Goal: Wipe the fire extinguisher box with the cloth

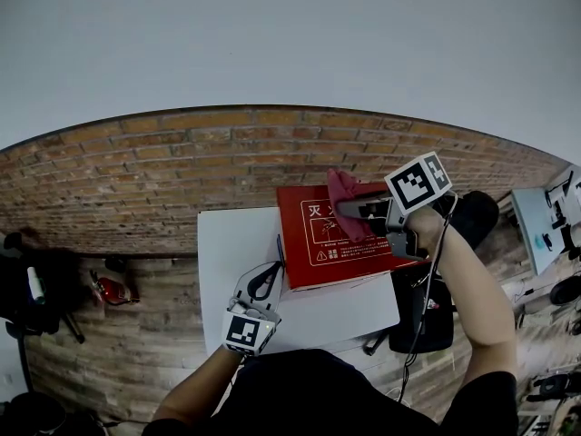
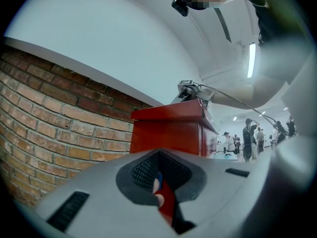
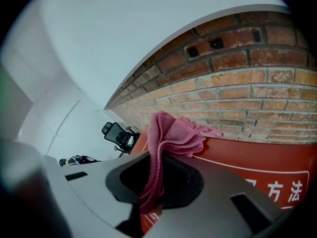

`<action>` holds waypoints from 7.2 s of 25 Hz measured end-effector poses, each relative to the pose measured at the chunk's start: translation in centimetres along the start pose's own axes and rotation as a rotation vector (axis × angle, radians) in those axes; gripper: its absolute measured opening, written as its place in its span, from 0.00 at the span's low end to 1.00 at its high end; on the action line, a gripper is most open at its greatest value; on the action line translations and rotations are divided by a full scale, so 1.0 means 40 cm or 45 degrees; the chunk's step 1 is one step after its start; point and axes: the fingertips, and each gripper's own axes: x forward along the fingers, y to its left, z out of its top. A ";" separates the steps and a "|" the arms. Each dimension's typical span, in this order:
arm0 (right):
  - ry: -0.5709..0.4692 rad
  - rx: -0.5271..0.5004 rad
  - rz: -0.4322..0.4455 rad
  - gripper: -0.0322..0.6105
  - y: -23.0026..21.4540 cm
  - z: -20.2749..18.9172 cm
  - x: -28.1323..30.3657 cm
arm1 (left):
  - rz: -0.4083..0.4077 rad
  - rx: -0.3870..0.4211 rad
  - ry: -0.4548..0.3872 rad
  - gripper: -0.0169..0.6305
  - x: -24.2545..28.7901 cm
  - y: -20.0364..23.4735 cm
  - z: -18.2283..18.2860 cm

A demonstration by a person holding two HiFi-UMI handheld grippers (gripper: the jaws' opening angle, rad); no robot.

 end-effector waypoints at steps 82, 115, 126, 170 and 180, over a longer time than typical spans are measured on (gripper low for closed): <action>-0.158 0.047 0.258 0.15 0.317 -0.112 0.153 | 0.024 -0.001 0.003 0.07 -0.070 0.024 -0.004; -0.215 -0.007 0.104 0.15 0.197 -0.132 0.045 | 0.037 0.015 0.041 0.07 -0.002 0.021 -0.016; -0.221 0.002 0.078 0.15 0.164 -0.135 0.018 | 0.036 0.024 0.064 0.07 0.014 0.018 -0.012; -0.249 0.050 -0.085 0.15 0.011 -0.190 -0.125 | 0.066 0.039 0.039 0.07 0.031 0.003 -0.003; -0.268 0.060 -0.116 0.15 -0.016 -0.199 -0.152 | 0.081 0.036 0.040 0.07 0.027 0.002 -0.005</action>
